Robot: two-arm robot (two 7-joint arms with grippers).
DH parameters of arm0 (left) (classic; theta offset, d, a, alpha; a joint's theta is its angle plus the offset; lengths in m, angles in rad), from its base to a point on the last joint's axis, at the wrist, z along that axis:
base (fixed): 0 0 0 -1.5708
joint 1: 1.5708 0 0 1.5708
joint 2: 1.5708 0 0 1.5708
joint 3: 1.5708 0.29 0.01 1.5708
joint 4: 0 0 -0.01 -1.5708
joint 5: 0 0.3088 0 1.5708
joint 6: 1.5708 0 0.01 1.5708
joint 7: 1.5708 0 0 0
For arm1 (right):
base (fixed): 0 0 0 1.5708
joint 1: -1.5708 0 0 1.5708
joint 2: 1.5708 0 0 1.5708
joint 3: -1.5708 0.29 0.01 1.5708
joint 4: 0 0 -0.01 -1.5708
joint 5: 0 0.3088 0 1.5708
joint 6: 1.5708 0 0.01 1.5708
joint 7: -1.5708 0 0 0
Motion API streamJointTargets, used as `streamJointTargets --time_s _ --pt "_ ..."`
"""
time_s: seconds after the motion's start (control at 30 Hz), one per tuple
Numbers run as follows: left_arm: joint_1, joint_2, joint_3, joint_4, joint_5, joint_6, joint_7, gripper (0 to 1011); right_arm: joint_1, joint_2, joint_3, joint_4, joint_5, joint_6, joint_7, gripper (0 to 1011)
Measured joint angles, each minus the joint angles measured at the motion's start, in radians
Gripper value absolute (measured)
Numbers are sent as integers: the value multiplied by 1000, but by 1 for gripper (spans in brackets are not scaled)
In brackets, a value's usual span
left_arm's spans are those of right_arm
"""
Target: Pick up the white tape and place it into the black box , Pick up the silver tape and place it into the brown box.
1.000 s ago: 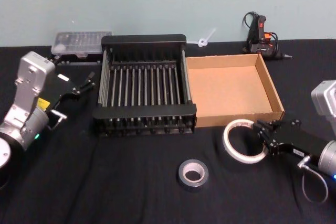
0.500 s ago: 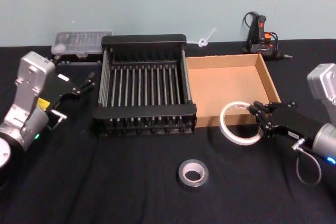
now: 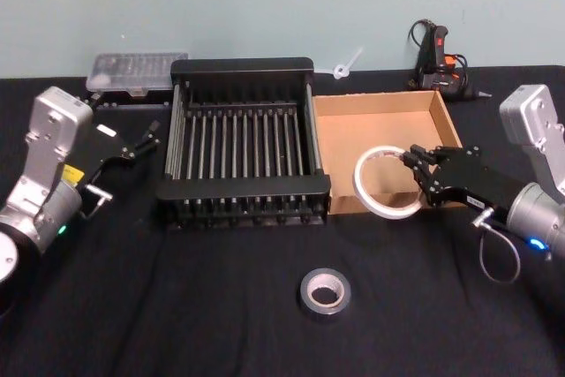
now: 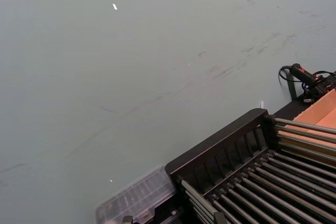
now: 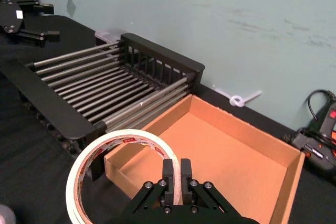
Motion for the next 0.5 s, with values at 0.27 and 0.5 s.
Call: streamJointTargets --time_s 0.27,0.5 --pt "0 0 0 0 0 0 0 1001 48 -18 -18 42 -14 -23 16 87" --pt "0 0 0 0 0 0 0 1001 99 -36 -44 91 -29 -41 39 87"
